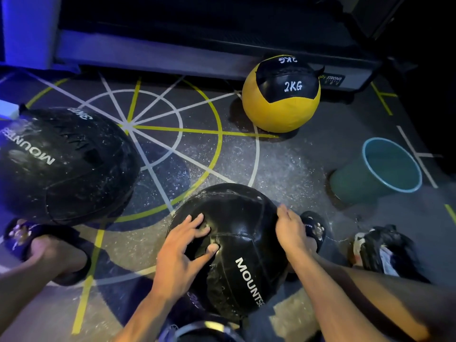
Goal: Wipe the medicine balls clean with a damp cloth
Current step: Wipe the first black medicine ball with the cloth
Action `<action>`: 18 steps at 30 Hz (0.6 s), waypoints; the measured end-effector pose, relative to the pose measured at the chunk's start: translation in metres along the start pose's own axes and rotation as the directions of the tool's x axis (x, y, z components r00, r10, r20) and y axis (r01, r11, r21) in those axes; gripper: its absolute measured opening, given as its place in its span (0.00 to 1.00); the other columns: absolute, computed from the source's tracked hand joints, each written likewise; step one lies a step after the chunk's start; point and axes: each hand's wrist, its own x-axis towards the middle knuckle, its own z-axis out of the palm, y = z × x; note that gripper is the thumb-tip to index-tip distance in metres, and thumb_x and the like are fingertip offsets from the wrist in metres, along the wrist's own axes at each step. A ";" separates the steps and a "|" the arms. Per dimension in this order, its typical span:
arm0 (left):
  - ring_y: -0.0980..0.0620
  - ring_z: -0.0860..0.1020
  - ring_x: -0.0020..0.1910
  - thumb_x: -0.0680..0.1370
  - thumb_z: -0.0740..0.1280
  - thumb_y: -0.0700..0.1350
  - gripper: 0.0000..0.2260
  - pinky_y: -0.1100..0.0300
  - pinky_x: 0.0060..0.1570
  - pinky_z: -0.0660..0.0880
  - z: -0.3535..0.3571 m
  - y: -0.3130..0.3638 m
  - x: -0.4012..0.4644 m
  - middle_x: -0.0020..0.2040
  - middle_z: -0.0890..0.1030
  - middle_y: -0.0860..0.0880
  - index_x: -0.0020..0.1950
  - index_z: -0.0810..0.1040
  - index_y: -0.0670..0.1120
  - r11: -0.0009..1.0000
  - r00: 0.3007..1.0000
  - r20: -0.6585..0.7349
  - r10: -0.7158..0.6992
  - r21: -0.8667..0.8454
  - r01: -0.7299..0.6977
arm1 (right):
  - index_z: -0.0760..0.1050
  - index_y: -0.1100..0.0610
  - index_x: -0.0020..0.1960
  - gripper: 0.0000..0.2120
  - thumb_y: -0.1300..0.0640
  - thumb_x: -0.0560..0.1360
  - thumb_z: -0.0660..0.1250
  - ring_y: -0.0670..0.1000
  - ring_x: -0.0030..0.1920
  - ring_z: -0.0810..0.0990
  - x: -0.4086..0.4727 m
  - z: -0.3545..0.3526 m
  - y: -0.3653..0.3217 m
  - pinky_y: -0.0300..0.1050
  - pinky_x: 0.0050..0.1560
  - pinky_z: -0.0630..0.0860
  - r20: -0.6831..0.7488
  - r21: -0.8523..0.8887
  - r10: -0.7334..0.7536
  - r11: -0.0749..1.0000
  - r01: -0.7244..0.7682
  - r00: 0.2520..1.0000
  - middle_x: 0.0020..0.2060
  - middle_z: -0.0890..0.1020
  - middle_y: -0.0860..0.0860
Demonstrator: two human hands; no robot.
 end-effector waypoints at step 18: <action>0.60 0.69 0.75 0.71 0.74 0.65 0.18 0.61 0.73 0.67 -0.005 0.003 0.004 0.68 0.77 0.66 0.57 0.84 0.59 0.993 0.996 0.011 -0.084 -0.077 0.084 | 0.78 0.51 0.69 0.19 0.47 0.84 0.57 0.56 0.66 0.78 0.031 -0.041 -0.008 0.53 0.68 0.72 -0.163 0.044 -0.154 0.986 0.164 0.974 0.63 0.82 0.52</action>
